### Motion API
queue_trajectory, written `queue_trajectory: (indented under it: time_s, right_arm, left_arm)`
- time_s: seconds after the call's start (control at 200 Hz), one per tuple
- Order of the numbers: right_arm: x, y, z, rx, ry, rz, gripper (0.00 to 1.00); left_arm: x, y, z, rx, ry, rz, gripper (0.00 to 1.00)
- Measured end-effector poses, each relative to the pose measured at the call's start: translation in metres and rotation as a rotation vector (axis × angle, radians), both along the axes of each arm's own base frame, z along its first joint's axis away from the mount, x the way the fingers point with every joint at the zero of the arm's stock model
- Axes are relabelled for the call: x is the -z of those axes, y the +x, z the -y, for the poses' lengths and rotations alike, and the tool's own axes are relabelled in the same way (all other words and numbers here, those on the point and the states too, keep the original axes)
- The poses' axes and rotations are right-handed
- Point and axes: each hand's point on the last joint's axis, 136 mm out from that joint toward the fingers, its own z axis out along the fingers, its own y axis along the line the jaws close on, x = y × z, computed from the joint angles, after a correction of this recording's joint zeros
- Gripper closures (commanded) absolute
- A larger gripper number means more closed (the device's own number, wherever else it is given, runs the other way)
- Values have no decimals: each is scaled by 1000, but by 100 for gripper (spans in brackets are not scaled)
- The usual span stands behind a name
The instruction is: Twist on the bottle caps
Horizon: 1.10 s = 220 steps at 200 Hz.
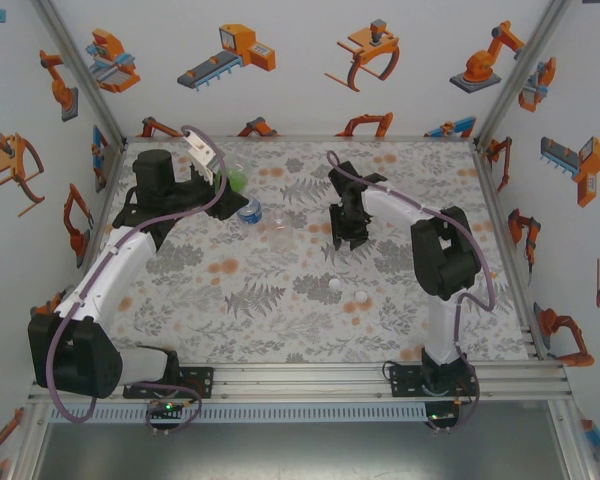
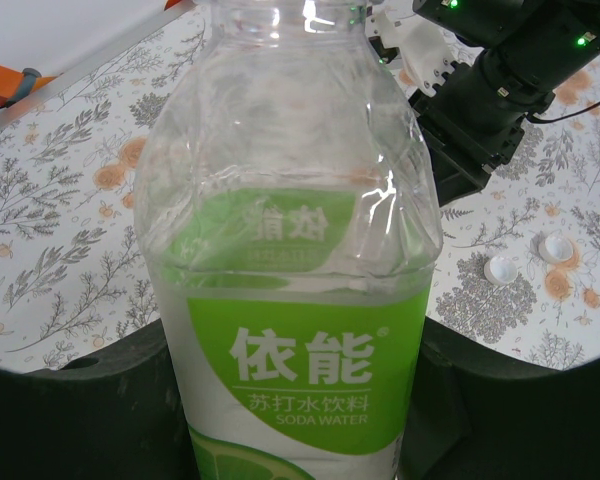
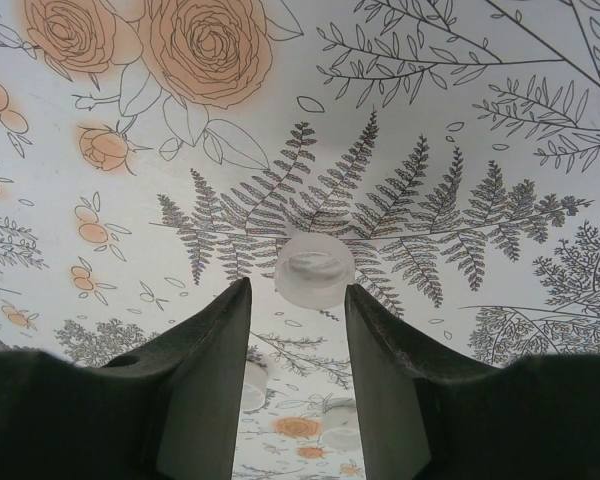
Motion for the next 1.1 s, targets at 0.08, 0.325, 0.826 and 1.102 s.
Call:
queue_trajectory:
  time_s: [0.08,0.325,0.826,1.102]
  right_arm:
    - [0,0,0,0,0,0,58]
    - [1,-1,0,0,-2,-4,58]
    - [10,-5,3,0,-13,-24,59]
    - [18,-7,4,0,-15,-31,61]
  left_arm:
    - [0,0,0,0,0,-1,97]
    - [0,0,0,0,0,-1,97]
    - [1,-1,0,0,2,-6,97]
    - [2,-1,0,0,2,-8,97]
